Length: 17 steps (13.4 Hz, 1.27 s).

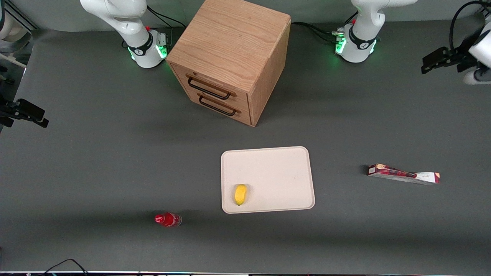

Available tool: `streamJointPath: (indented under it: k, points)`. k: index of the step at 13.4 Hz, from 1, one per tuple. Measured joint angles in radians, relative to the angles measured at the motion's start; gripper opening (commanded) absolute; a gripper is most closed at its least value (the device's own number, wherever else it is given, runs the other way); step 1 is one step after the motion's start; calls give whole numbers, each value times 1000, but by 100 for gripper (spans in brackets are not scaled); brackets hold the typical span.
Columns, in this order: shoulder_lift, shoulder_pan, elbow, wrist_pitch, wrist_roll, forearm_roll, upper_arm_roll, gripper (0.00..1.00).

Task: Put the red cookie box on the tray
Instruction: 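Move the left gripper down toward the red-and-white cookie box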

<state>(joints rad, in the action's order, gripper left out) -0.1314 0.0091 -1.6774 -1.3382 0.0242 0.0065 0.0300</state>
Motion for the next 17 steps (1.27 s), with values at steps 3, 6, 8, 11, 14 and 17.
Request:
streamJointPath:
  k: [3,6,8,11,14,17]
  points:
    - [60,1,49,9,0,1,-5,100]
    - [80,2,57,12,65,15,-24,100]
    - [128,5,59,4,230,29,-39,100]
    - [258,7,61,-90,491,52,-65,100]
    - [406,13,61,-267,699,54,-132,100]
    - [527,17,50,-473,864,54,-142,100]
